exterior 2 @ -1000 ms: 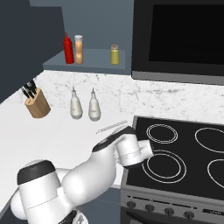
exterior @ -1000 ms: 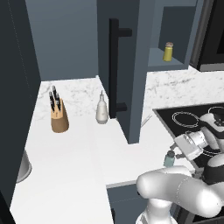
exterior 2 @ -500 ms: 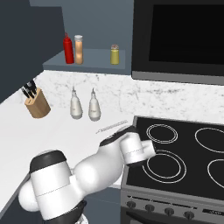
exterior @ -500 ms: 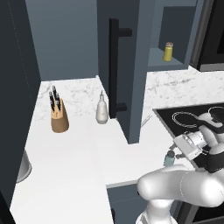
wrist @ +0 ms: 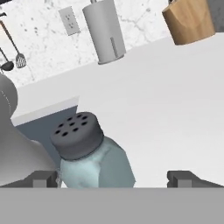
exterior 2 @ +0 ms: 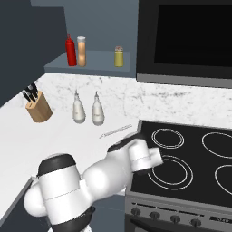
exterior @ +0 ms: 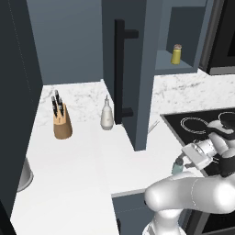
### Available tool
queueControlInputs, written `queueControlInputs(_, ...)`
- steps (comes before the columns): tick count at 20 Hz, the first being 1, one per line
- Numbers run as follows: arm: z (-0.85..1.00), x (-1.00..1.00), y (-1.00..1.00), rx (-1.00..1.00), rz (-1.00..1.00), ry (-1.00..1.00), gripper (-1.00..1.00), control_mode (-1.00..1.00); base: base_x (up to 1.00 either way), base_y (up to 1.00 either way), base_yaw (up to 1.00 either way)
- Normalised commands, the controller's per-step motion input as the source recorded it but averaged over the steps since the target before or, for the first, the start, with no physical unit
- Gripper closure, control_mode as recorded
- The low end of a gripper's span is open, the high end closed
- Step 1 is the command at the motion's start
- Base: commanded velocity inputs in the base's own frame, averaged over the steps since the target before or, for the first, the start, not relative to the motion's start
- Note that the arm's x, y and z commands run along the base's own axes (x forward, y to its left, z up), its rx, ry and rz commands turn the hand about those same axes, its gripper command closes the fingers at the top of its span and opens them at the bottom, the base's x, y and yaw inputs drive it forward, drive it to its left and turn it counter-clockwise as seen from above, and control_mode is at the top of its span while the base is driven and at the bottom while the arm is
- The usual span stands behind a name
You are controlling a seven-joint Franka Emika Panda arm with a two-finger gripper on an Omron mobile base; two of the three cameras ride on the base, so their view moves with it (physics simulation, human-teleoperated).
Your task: Put the shaker and condiment bottle from the counter next to their counterparts in the cabinet.
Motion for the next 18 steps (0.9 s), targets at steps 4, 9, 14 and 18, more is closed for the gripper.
queueControlInputs(4,-0.02,-0.15,0.0,0.01,0.0,0.0,-1.0,-1.0,0.0,0.0,0.0)
queueControlInputs(9,0.0,-0.23,0.0,0.02,0.0,0.0,-1.0,-1.0,0.0,0.0,0.0)
queueControlInputs(14,0.0,-0.06,0.05,0.02,0.0,0.02,-1.0,-1.0,0.0,0.0,0.0)
queueControlInputs(18,0.0,0.0,0.19,0.0,0.0,0.05,-1.0,-1.0,0.0,0.0,0.0)
